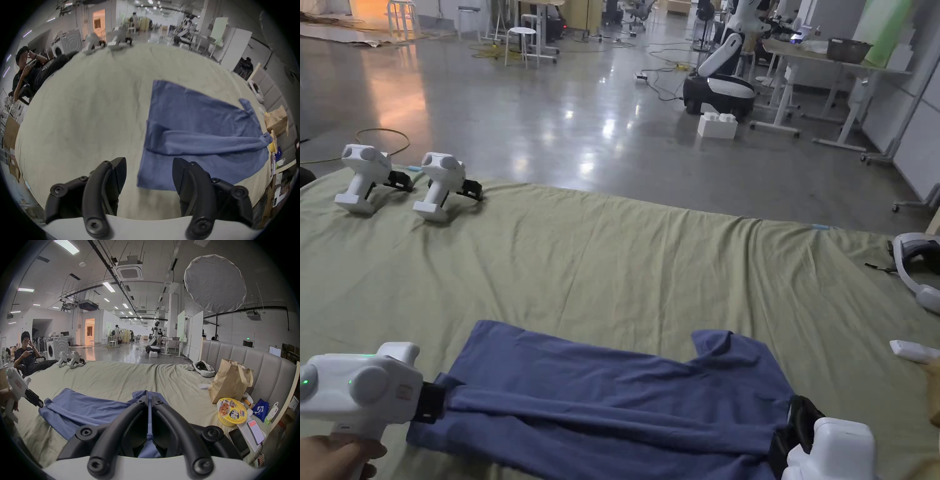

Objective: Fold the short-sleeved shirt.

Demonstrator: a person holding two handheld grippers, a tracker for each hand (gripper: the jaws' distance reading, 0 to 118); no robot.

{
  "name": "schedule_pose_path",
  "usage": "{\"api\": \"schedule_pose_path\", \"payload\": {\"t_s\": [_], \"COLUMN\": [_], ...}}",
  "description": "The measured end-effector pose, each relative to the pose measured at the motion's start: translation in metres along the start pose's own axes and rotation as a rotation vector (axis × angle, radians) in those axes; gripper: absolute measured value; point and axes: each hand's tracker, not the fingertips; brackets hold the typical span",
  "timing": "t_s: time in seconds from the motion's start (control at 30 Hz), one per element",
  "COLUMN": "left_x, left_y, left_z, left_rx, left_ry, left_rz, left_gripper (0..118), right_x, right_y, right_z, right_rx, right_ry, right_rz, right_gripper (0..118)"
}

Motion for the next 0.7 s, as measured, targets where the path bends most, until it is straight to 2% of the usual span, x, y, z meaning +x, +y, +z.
{"api": "schedule_pose_path", "payload": {"t_s": [0.17, 0.37, 0.4, 0.47, 0.53, 0.6, 0.7], "left_x": [0.009, 0.026, 0.031, 0.030, 0.033, 0.028, 0.021], "left_y": [-0.005, -0.009, -0.012, -0.013, -0.013, -0.011, -0.012], "left_z": [-0.029, -0.016, -0.015, -0.017, -0.012, -0.018, -0.010], "left_rx": [-0.151, -0.103, -0.095, -0.087, -0.083, -0.086, -0.071], "left_ry": [0.011, 0.102, 0.112, 0.098, 0.072, 0.059, 0.037], "left_rz": [-0.004, -0.048, -0.068, -0.084, -0.095, -0.115, -0.132], "left_gripper": [72, 68, 63, 37, 17, 10, 9], "right_x": [0.004, 0.013, 0.014, 0.017, 0.021, 0.027, 0.041], "right_y": [-0.006, -0.015, -0.017, -0.019, -0.021, -0.021, -0.020], "right_z": [-0.004, -0.008, -0.010, -0.013, -0.019, -0.026, -0.039], "right_rx": [-0.033, -0.086, -0.097, -0.122, -0.156, -0.189, -0.277], "right_ry": [-0.014, -0.027, -0.029, -0.028, -0.026, -0.031, -0.034], "right_rz": [0.001, -0.010, -0.011, -0.014, -0.020, -0.021, -0.015], "right_gripper": [6, 6, 6, 6, 6, 6, 6]}}
